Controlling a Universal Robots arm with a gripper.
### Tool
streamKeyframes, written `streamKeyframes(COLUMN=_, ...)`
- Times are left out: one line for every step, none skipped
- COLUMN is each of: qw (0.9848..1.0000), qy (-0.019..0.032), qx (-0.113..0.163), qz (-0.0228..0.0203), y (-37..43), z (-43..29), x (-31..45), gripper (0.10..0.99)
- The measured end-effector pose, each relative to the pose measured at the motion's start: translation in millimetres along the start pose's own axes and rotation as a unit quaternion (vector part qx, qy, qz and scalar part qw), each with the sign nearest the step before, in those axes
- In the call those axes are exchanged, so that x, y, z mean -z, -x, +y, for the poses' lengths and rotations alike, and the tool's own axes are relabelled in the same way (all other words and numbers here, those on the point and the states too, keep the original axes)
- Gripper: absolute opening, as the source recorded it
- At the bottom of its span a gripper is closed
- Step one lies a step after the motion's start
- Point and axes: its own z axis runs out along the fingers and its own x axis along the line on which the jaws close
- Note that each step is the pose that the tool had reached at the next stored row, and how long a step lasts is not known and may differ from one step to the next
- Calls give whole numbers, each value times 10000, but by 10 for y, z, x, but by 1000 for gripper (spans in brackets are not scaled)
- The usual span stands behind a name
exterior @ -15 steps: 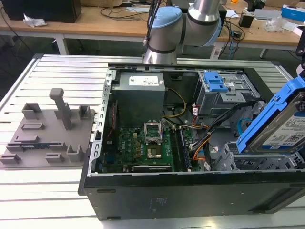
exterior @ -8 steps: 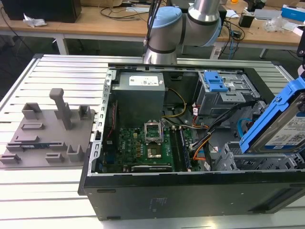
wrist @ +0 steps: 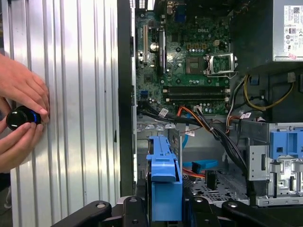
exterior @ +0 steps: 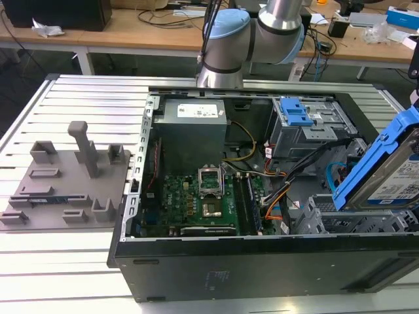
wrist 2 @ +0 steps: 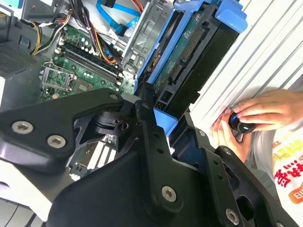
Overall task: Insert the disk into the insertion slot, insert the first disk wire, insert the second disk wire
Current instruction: 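Insert the disk into the insertion slot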
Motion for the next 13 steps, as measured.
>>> streamKeyframes(qw=10000, qy=-1, qx=0, qz=0, y=0, z=1, x=0, gripper=365)
streamKeyframes(qw=10000, qy=-4, qx=0, qz=0, y=0, z=1, x=0, gripper=365)
streamKeyframes(qw=10000, qy=-4, qx=0, qz=0, y=0, z=1, x=0, gripper=365)
streamKeyframes(qw=10000, qy=-4, qx=0, qz=-1, y=1, z=1, x=-1, gripper=365)
streamKeyframes(qw=10000, qy=-4, qx=0, qz=-2, y=4, z=1, x=-1, gripper=365)
streamKeyframes(qw=10000, qy=-4, qx=0, qz=0, y=8, z=2, x=0, gripper=365)
streamKeyframes(qw=10000, qy=-4, qx=0, qz=0, y=20, z=2, x=-1, gripper=365)
streamKeyframes(qw=10000, qy=-4, qx=0, qz=1, y=45, z=2, x=-3, gripper=365)
streamKeyframes(qw=10000, qy=-4, qx=0, qz=1, y=57, z=3, x=-4, gripper=365)
streamKeyframes(qw=10000, qy=-4, qx=0, qz=1, y=66, z=3, x=-4, gripper=365)
streamKeyframes(qw=10000, qy=-4, qx=0, qz=1, y=81, z=4, x=-6, gripper=365)
streamKeyframes(qw=10000, qy=-5, qx=0, qz=1, y=100, z=5, x=-8, gripper=365)
streamKeyframes(qw=10000, qy=-4, qx=-1, qz=1, y=115, z=9, x=-11, gripper=365)
